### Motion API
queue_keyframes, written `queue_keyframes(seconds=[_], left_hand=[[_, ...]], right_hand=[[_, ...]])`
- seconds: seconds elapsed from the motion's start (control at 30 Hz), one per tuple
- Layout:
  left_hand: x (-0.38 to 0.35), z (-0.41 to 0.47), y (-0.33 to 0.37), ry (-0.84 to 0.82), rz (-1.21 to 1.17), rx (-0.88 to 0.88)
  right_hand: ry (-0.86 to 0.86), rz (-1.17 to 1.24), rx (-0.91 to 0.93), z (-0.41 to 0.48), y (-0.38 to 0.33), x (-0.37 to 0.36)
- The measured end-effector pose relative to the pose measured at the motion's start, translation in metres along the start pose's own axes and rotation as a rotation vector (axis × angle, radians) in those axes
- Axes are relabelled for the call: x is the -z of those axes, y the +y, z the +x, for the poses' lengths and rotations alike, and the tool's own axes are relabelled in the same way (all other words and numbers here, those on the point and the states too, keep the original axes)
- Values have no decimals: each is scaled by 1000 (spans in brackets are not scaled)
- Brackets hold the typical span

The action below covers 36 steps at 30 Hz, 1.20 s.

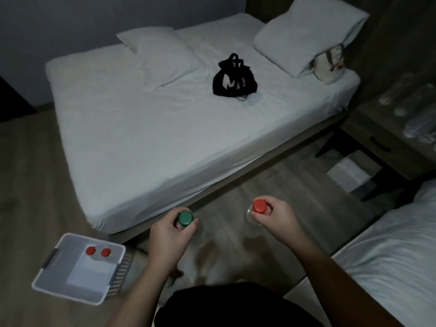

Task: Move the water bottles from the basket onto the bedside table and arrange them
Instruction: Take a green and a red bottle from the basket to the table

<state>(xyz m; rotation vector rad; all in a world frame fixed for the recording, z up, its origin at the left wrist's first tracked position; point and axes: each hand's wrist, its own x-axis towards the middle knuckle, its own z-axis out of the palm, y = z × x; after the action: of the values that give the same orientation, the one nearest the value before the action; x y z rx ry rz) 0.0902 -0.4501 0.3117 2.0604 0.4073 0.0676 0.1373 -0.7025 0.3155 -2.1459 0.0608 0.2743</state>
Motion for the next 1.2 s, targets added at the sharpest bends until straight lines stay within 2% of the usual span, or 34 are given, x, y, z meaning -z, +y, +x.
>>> queue_keyframes(seconds=[0.13, 0.27, 0.53, 0.67, 0.83, 1.03, 1.2], left_hand=[[-46, 9, 37, -59, -19, -52], [-81, 24, 73, -169, -20, -90], [-159, 82, 131, -380, 4, -249], [-209, 131, 154, -455, 0, -252], [-277, 204, 200, -581, 67, -336], [-337, 289, 276, -728, 121, -466], [-384, 338, 317, -785, 222, -627]], right_hand=[[68, 18, -37, 1, 26, 50], [209, 20, -94, 1, 52, 92], [340, 11, -196, 18, 91, 155], [443, 8, -266, 51, 116, 188], [542, -18, -356, 114, 138, 235], [672, 34, -437, 181, 135, 295], [795, 122, -448, 219, 133, 319]])
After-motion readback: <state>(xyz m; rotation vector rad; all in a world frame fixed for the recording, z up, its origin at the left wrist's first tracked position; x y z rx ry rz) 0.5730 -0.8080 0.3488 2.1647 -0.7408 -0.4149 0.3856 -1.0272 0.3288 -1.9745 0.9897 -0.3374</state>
